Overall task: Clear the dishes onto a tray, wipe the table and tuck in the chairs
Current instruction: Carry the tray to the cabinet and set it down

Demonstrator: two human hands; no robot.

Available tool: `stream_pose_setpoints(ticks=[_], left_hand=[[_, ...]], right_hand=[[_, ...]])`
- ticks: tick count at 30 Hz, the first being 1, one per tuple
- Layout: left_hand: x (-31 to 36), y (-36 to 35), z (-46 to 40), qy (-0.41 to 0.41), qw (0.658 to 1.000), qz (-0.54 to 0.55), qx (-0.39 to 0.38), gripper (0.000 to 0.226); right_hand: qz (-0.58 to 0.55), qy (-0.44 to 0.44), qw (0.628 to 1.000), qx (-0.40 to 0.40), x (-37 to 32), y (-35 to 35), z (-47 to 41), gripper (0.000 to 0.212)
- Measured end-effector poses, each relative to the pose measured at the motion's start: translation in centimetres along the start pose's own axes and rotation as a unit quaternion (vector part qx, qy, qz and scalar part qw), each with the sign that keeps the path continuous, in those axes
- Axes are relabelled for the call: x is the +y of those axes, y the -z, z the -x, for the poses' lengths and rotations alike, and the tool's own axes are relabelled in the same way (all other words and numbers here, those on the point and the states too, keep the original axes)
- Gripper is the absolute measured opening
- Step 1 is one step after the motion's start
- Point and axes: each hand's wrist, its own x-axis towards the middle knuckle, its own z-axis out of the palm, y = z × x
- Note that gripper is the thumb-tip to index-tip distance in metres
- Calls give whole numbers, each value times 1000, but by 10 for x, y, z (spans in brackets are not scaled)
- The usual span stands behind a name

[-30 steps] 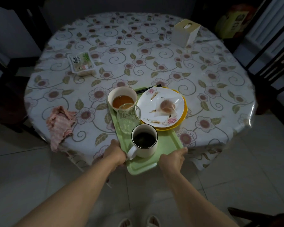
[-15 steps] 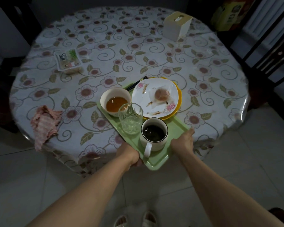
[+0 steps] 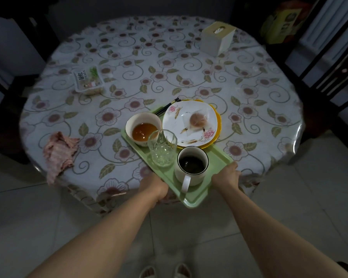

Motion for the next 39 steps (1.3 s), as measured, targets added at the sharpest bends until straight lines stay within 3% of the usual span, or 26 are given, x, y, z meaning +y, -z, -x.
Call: stream_pose_setpoints(ticks=[2,7,19,26,30,34,39], left_hand=[[2,6,1,4,1000,7,8,28],[2,29,-7,-21,999,-12,25,4],[9,96,-67,-96,984,-149,20,13],[14,141,-117,-115,976,-172,70,24],[28,158,-145,-128,976,-144,102,31],[49,156,-166,-175,981,-81,37,36],[71,139,-183,-206,971,-94,-74,56]], right_hand=[[-3,5,1000,-1,2,-1,5,69],[-6,-2,1000,3,7,-11,19,71],[-40,-92,991,92,-4,-34,26,69],[-113,-75,980,148,-8,-43,32,44],[-256,-74,949,171,-10,-44,39,30],[-309,-93,930,174,-18,-44,41,37],[-357,-96,921,126,-21,-46,34,60]])
